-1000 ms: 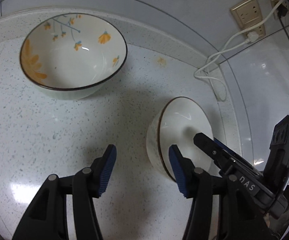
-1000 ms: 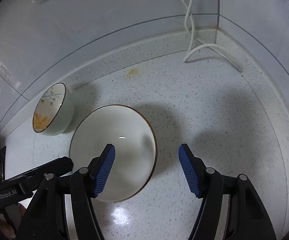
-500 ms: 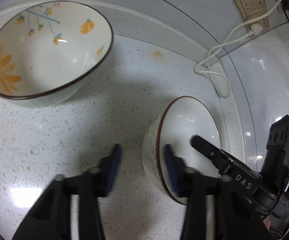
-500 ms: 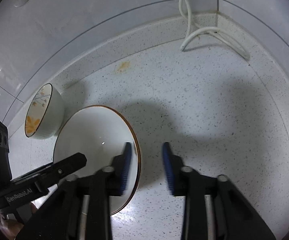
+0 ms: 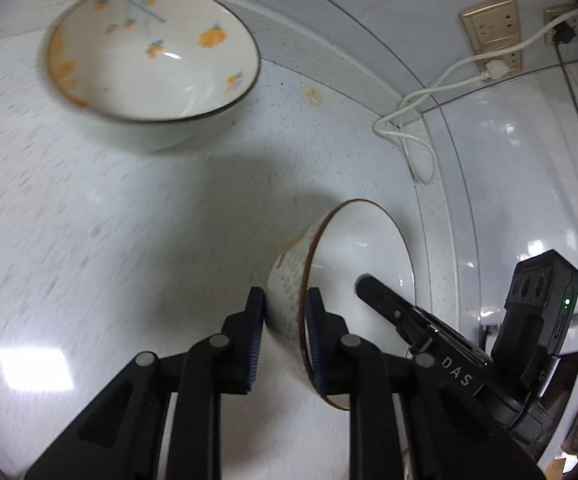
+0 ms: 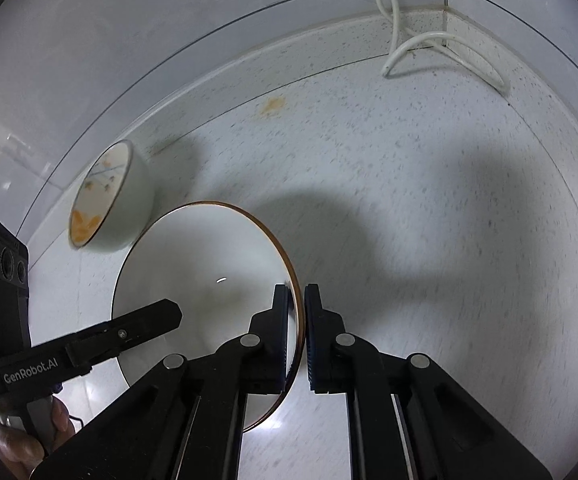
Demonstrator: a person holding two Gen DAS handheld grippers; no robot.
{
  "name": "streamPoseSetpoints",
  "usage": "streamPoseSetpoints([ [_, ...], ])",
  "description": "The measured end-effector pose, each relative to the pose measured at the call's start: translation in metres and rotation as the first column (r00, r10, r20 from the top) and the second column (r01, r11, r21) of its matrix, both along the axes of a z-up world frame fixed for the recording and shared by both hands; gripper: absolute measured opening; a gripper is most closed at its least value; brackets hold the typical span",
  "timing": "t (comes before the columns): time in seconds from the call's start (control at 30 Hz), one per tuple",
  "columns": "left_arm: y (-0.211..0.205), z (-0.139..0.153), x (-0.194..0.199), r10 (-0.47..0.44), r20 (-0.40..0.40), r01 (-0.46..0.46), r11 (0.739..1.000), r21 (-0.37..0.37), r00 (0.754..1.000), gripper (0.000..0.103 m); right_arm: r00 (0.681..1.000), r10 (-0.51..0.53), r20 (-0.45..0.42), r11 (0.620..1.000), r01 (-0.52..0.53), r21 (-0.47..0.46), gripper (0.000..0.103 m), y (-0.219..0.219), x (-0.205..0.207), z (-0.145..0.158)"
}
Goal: Organize plates and bowls
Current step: 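Carry the white bowl with both grippers and lower it into the blue-and-white plate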
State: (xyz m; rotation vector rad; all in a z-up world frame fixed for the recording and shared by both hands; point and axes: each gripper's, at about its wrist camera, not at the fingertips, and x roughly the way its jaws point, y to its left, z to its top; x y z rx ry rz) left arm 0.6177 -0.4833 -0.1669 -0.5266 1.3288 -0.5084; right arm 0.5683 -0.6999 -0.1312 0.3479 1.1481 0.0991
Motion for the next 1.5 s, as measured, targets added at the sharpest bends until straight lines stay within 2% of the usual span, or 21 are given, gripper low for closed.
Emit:
streamPoseSetpoints([
  [0.13,0.026,0.020,-0.032,0.002,0.006,-0.002,1.000,-0.011,1.000,0.020,1.000,0.013,0.010,1.000,-0.012,-0.005,0.008,0.025,-0.030,0.020],
  [0.3,0.080,0.056,-0.087,0.004,0.042,-0.002,0.999,-0.046,0.999,0.020,0.999,0.034,0.043,0.999,-0.033,-0.019,0.008,0.068,-0.080,0.056],
  [0.47,0.153,0.092,-0.148,0.020,0.074,-0.014,0.997,-0.078,0.997,0.020,0.993,0.069,0.093,0.997,-0.067,-0.029,0.008,0.127,-0.139,0.096],
  [0.63,0.222,0.106,-0.201,0.056,0.099,-0.050,0.996,-0.069,0.993,0.020,0.985,0.130,0.113,0.991,-0.126,-0.045,0.008,0.193,-0.190,0.114],
  [0.77,0.265,0.093,-0.233,0.080,0.094,-0.077,0.996,-0.038,0.992,0.020,0.980,0.176,0.092,0.984,-0.173,-0.032,0.008,0.235,-0.223,0.097],
  [0.93,0.291,0.054,-0.256,0.108,0.042,-0.108,0.994,0.000,0.993,0.019,0.980,0.196,0.027,0.981,-0.195,-0.016,0.008,0.263,-0.239,0.055],
  [1.2,0.285,0.007,-0.257,0.084,0.014,-0.085,0.995,0.061,0.996,0.018,0.983,0.173,-0.054,0.985,-0.174,-0.017,0.008,0.271,-0.245,0.008],
  [1.33,0.283,-0.004,-0.255,0.072,0.006,-0.072,0.996,0.058,0.997,0.018,0.986,0.151,-0.074,0.988,-0.152,-0.011,0.009,0.267,-0.240,-0.006],
  [1.5,0.280,-0.004,-0.250,0.056,0.038,-0.059,0.995,0.082,0.998,0.019,0.987,0.147,-0.067,0.989,-0.149,-0.014,0.009,0.268,-0.237,-0.008],
])
